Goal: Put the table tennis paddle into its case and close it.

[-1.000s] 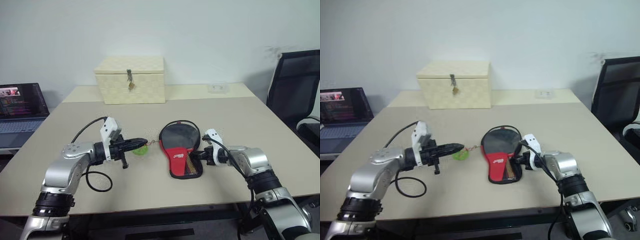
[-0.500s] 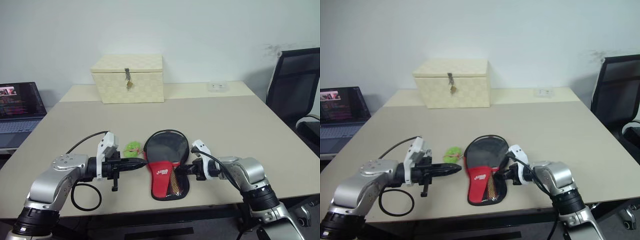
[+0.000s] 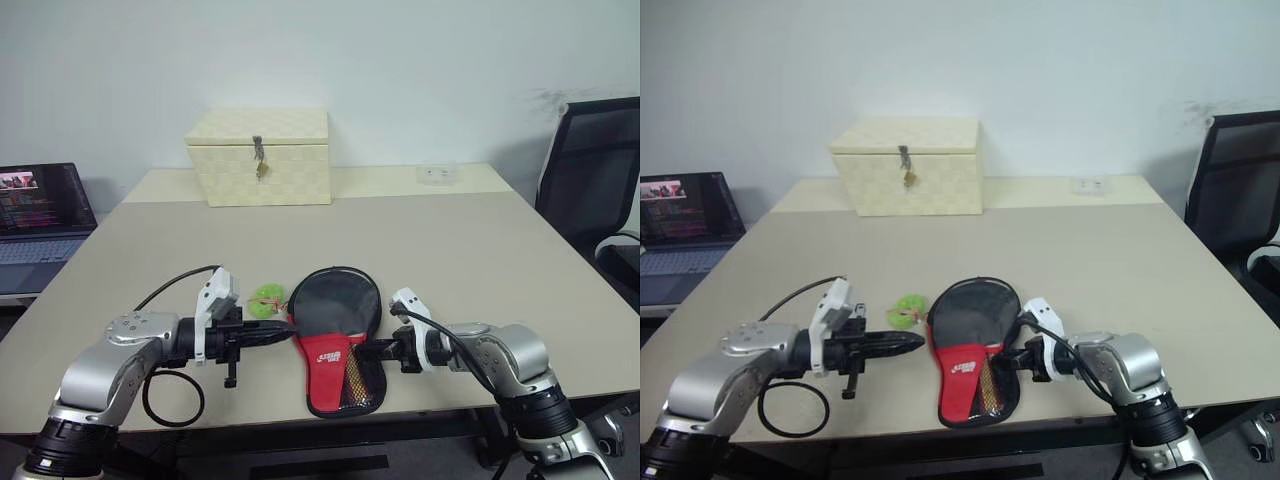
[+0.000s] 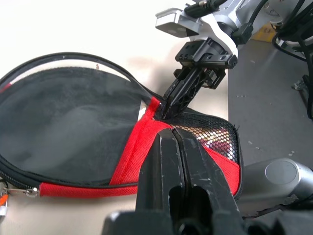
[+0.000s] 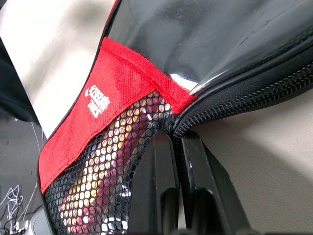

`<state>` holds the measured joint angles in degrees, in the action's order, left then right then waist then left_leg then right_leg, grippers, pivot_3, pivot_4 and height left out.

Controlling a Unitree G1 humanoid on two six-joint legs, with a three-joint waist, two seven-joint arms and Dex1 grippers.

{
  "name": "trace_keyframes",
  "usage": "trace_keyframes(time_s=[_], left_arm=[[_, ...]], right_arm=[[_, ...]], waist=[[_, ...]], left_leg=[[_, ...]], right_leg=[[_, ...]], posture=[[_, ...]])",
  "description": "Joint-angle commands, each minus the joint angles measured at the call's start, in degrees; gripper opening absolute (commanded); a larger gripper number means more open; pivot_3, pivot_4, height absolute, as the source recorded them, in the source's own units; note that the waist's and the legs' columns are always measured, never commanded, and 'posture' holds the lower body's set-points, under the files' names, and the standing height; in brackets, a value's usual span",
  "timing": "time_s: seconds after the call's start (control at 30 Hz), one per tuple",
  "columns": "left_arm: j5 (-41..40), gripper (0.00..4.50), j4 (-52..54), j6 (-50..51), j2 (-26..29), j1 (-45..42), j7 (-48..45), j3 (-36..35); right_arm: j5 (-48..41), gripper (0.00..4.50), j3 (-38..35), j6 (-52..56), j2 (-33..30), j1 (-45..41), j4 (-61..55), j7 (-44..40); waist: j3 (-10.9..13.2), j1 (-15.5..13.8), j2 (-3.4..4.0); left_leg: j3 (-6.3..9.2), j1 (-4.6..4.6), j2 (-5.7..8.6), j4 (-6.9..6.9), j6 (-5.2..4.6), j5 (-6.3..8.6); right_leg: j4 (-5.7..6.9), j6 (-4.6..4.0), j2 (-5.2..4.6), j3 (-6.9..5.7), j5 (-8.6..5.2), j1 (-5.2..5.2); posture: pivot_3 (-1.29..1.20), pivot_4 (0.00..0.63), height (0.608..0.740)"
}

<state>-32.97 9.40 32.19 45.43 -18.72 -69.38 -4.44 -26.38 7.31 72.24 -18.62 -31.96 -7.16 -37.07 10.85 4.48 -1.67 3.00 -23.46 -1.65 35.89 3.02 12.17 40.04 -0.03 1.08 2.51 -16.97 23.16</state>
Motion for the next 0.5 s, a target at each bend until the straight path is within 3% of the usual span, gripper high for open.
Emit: trace_keyframes(time_s=[0.03,0.17,0.3,0.5], left_arm=[[-0.2,0.00,0.8,-0.7,0.5,-1.0,-0.2,-0.2],[-0.3,0.00,1.1,-0.6,0.3,-0.6,0.6,-0.6],[-0.1,0.00,1.4,-0.5,-0.2,0.5,3.3,-1.9],[-1.5,0.00,1.3,1.7,-0.1,1.3,6.3,-3.2]], right_arm=[[-1.9,0.01,-1.1,1.0,1.2,0.5,-1.7,1.1],[-1.8,0.98,-2.6,1.4,2.1,1.2,-4.2,3.8],[-1.2,2.33,-1.1,-0.1,-2.5,2.3,-13.1,4.0],[-6.2,4.29,-5.6,1.0,-8.2,0.6,-21.5,1.3]], waist=[[0.0,0.0,0.00],[0.0,0.0,0.00],[0.0,0.0,0.01],[0.0,-0.1,0.01]], left_leg=[[0.00,0.00,0.00,0.00,0.00,0.00],[0.01,0.00,-0.01,0.00,0.00,0.00],[0.02,-0.02,-0.02,0.01,0.00,0.00],[0.05,-0.02,-0.01,0.02,0.00,0.00]], right_leg=[[0.00,0.00,0.00,0.00,0.00,0.00],[0.01,0.00,0.01,-0.01,0.00,0.00],[0.00,0.01,-0.03,0.00,0.00,0.00],[-0.01,0.04,-0.05,-0.04,-0.02,0.01]], posture=[[0.00,0.150,0.740],[0.00,0.150,0.740],[0.00,0.150,0.740],[0.00,0.150,0.740]])
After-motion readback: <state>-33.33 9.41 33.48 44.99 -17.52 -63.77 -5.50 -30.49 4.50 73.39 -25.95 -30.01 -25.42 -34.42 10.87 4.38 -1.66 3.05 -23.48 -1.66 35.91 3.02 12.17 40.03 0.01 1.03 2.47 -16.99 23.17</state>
